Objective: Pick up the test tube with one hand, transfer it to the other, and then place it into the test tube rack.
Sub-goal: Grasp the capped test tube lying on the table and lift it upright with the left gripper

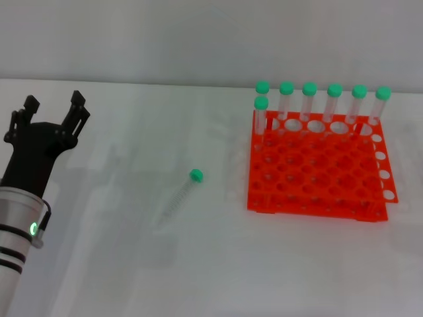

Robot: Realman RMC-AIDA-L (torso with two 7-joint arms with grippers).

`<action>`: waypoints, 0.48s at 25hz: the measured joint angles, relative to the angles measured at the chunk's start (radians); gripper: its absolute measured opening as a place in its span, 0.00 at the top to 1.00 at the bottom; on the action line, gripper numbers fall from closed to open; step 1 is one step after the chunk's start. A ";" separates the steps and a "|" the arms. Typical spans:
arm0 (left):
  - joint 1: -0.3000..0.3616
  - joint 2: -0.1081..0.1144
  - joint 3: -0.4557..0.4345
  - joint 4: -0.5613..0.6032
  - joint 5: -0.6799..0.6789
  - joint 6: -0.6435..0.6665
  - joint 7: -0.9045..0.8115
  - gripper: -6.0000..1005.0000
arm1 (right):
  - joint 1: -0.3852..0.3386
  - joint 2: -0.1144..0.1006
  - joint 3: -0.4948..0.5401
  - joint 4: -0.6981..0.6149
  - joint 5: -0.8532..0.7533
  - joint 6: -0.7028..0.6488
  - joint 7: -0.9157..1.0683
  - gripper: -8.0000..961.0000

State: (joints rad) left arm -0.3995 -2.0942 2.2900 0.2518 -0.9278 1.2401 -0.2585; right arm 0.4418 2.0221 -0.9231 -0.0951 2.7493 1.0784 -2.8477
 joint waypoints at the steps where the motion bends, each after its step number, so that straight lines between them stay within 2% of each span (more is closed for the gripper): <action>1: 0.002 0.000 0.006 0.001 0.000 0.000 -0.007 0.11 | 0.000 0.000 -0.001 0.000 -0.001 0.001 0.000 0.09; 9: 0.027 -0.003 0.059 0.020 -0.016 -0.013 -0.074 0.11 | -0.001 0.000 -0.004 0.001 -0.004 0.003 0.007 0.09; 12: 0.013 0.010 0.079 0.026 -0.014 -0.026 -0.152 0.11 | -0.011 0.000 -0.007 0.003 -0.004 0.005 0.010 0.09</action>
State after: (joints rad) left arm -0.3870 -2.0847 2.3692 0.2776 -0.9421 1.2146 -0.4104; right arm 0.4306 2.0224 -0.9300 -0.0925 2.7455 1.0838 -2.8381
